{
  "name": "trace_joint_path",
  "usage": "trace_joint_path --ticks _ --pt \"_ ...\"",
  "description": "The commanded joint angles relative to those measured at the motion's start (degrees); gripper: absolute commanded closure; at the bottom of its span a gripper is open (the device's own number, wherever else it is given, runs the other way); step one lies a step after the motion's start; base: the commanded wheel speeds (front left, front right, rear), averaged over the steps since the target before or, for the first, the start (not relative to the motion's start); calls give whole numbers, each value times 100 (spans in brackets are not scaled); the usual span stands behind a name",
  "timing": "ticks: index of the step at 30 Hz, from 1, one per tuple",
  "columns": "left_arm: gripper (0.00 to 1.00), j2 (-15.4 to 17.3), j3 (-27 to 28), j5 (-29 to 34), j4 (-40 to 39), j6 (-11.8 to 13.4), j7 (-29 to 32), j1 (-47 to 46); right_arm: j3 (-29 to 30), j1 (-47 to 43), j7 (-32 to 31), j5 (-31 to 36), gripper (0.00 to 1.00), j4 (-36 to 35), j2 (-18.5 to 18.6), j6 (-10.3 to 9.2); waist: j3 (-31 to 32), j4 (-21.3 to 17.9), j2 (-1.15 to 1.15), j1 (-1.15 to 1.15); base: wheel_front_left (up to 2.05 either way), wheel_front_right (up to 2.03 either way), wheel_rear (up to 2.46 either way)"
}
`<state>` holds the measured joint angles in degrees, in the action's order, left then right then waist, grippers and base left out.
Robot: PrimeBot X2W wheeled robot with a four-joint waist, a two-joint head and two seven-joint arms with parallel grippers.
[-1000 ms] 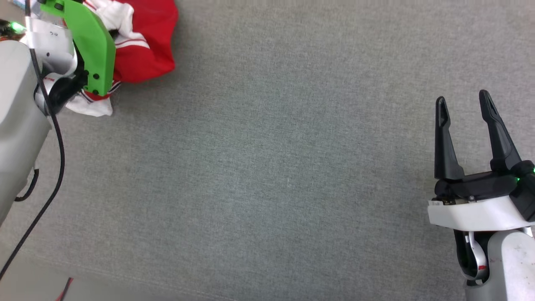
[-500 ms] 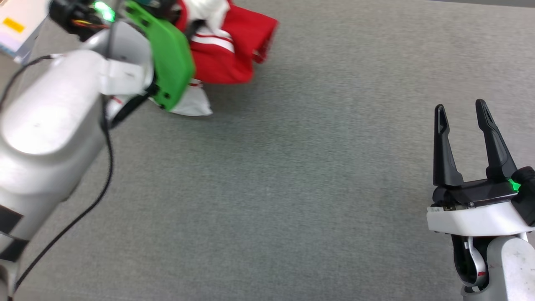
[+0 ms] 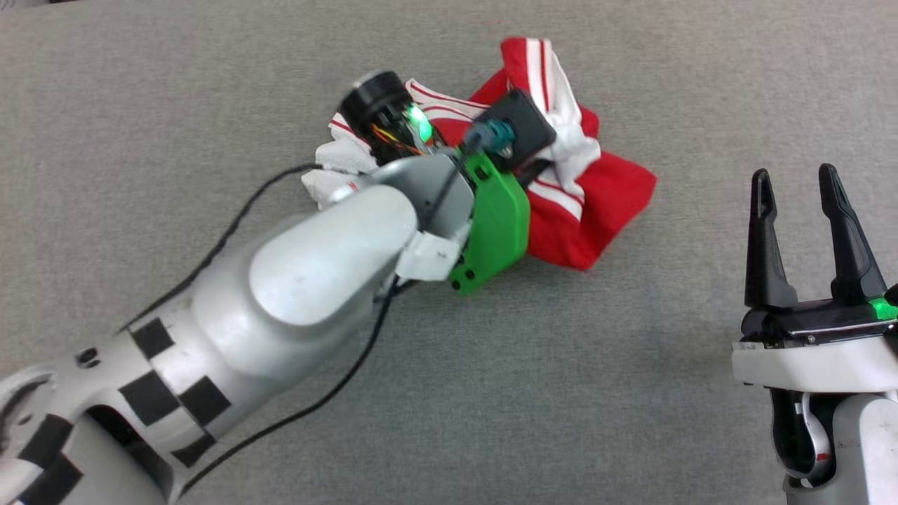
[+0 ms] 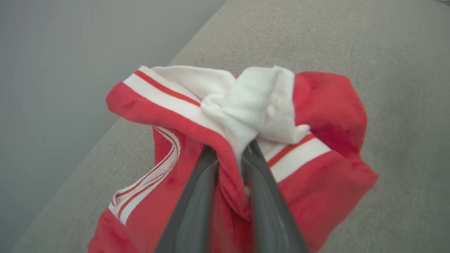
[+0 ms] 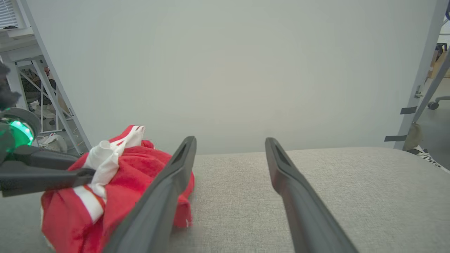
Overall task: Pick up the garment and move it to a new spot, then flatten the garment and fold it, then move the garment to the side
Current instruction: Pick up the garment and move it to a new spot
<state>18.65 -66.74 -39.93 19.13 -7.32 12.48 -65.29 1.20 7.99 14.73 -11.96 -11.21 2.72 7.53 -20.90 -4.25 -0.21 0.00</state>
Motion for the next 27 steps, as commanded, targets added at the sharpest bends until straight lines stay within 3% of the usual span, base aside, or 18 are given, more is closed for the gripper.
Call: trace_joint_path --ticks 1,6,14,23,24,25,27 --pt "100 -124 -129 86 90 -12 -59 153 29 47 27 -44 0 -26 16 -4 -188 -381 21 0 0 0 0" --pt "100 -609 -579 130 398 -15 -136 409 100 95 27 -167 0 -53 16 -4 -375 -601 21 0 0 0 0" --pt "100 -1250 -658 357 792 -16 -131 976 142 183 27 -235 0 -30 16 -4 -586 -594 21 0 0 0 0" --pt "100 -1467 -661 701 954 -16 -97 1252 141 274 27 -183 0 51 16 -4 -482 -445 21 0 0 0 0" --pt "55 -1475 -661 717 985 -16 -171 1238 150 257 27 -176 0 63 16 -4 -437 -422 21 0 0 0 0" --pt "0 -1486 -661 735 1026 -16 -328 1204 165 229 27 -173 0 77 16 -4 -373 -391 21 0 0 0 0" --pt "0 -1509 -661 694 1096 -16 -624 1161 188 163 27 -168 0 105 16 -4 -238 -327 21 0 0 0 0"
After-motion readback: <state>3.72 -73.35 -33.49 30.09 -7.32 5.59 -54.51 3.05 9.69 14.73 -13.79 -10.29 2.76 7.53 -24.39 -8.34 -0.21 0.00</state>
